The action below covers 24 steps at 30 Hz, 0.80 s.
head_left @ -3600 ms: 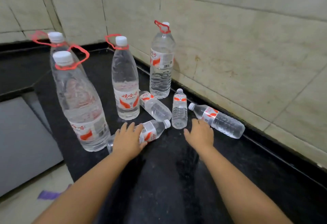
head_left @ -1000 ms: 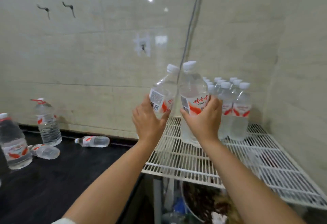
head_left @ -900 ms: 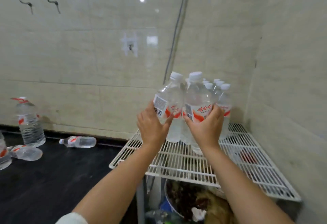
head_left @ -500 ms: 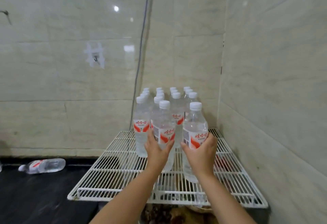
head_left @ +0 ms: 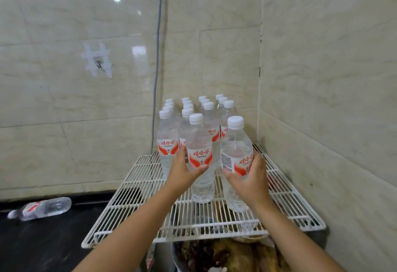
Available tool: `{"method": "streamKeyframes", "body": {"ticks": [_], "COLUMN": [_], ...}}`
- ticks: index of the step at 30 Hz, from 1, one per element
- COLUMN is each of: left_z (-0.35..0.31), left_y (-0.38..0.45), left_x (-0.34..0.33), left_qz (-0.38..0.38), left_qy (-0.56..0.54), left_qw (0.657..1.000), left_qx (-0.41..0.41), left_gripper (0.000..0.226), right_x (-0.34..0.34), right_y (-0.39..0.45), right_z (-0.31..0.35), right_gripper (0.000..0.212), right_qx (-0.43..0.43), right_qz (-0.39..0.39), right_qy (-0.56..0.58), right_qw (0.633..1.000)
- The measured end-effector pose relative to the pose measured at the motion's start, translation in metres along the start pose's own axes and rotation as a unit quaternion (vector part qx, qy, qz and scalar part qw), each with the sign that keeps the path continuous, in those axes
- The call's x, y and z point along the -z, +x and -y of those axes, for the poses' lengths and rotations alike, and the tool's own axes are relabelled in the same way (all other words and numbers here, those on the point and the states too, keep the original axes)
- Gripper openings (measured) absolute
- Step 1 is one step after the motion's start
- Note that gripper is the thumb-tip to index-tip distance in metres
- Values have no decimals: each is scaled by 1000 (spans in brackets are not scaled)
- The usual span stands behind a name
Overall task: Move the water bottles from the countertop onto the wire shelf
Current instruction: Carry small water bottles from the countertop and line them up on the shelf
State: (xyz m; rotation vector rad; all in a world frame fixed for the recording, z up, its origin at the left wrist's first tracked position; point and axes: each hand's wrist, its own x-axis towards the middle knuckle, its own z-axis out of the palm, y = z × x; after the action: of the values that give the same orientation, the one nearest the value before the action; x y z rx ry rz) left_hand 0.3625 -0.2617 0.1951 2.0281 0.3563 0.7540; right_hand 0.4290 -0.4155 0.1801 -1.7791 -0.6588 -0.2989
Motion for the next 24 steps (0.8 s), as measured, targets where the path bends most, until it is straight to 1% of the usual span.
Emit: {"method": "streamKeyframes", "body": {"ticks": [2,4,5,7,9,11,14,18,24], "left_z": [-12,-28,-35,-49,-57,-61,-69,-84,-99], "left_y": [6,13,18,24,25,23,22,38,67], "left_x": [7,13,15,19,21,22,15,-2,-23], "left_qz": [-22,-31,-27,-1,28,30,24,20,35], "left_qy": [6,19,43,106,132,132,139,140,128], "left_qw": [1000,999,999,994,990,991,990,989,989], "left_qx": [-7,-13,-21,-37,-32,-20,-31,-52,-70], "left_gripper": [75,84,85,79,71,70,70,70,60], "right_x": [4,8,10,15,18,21,25,23,2], "right_y": [2,5,6,8,9,9,13,35,65], "right_z": [-1,4,8,18,24,25,24,14,-4], "right_gripper": [77,80,81,87,91,86,77,79,75], "right_qx": [-4,11,18,18,23,29,7,-6,-23], "right_qz": [40,61,70,94,96,76,33,-30,-103], "right_qy": [42,39,33,18,-7,-26,-25,-43,-71], "right_qw": [998,997,997,995,995,996,999,999,992]}}
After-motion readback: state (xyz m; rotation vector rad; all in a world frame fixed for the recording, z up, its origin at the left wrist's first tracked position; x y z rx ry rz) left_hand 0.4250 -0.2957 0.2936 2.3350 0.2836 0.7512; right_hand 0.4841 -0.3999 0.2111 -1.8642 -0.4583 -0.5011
